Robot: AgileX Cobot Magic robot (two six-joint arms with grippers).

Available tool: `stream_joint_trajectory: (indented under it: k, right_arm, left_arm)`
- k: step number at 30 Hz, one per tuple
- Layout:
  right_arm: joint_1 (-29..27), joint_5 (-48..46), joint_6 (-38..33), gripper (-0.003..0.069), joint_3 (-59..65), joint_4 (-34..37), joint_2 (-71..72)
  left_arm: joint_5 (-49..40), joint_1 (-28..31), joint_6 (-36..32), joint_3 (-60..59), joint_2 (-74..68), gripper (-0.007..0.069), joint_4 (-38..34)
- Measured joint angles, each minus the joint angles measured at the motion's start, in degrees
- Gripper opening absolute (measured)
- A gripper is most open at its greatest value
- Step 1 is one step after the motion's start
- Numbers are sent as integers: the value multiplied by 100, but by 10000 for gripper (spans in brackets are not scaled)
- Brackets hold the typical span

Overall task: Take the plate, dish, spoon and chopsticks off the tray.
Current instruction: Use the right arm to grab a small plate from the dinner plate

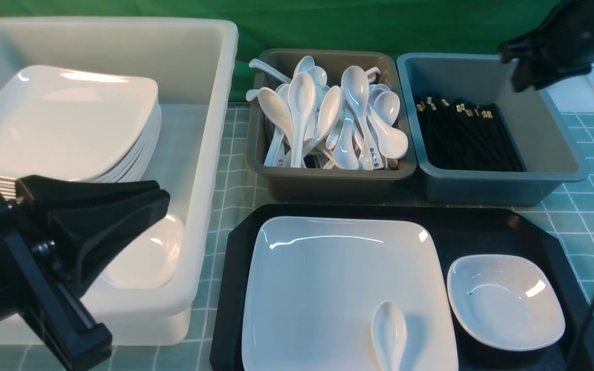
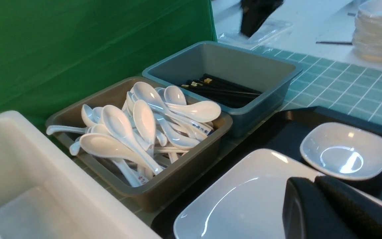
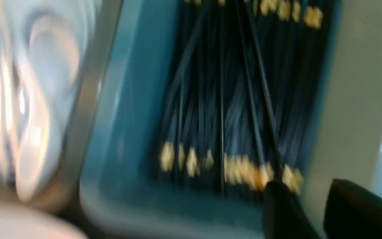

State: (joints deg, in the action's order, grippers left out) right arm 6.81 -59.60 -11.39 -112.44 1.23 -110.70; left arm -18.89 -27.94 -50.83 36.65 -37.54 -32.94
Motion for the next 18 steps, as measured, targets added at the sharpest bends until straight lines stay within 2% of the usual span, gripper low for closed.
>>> stream_joint_trajectory:
  k: [2, 4, 6, 7, 8, 12, 13, 15, 18]
  right_arm:
    - [132, -257, -216, 205, 324, -123, 357]
    - [481, -488, -601, 208, 1253, -260, 994]
    - [626, -480, -664, 216, 1696, -260, 1252]
    - [879, -387, -757, 248, 2580, -254, 1739]
    - [959, -321, -765, 262, 2892, -254, 1874]
    - [1494, 809, -1052, 387, 4849, -282, 2505]
    - [1520, 878, -1083, 400, 5010, -282, 2537]
    - [1853, 1611, -1303, 470, 5782, -287, 2616]
    - [2117, 2398, -1405, 505, 6336, -287, 2575]
  left_arm:
    - [-43, 0, 0, 0, 0, 12, 41]
    - [-90, 0, 0, 0, 0, 12, 50]
    - [-121, 0, 0, 0, 0, 12, 50]
    - [-163, 0, 0, 0, 0, 12, 50]
    - [-177, 0, 0, 0, 0, 12, 57]
    - [-252, 0, 0, -11, 0, 12, 62]
    - [-251, 0, 0, -11, 0, 12, 62]
    - [-276, 0, 0, -30, 0, 12, -18]
    - [-290, 0, 0, -37, 0, 12, -113]
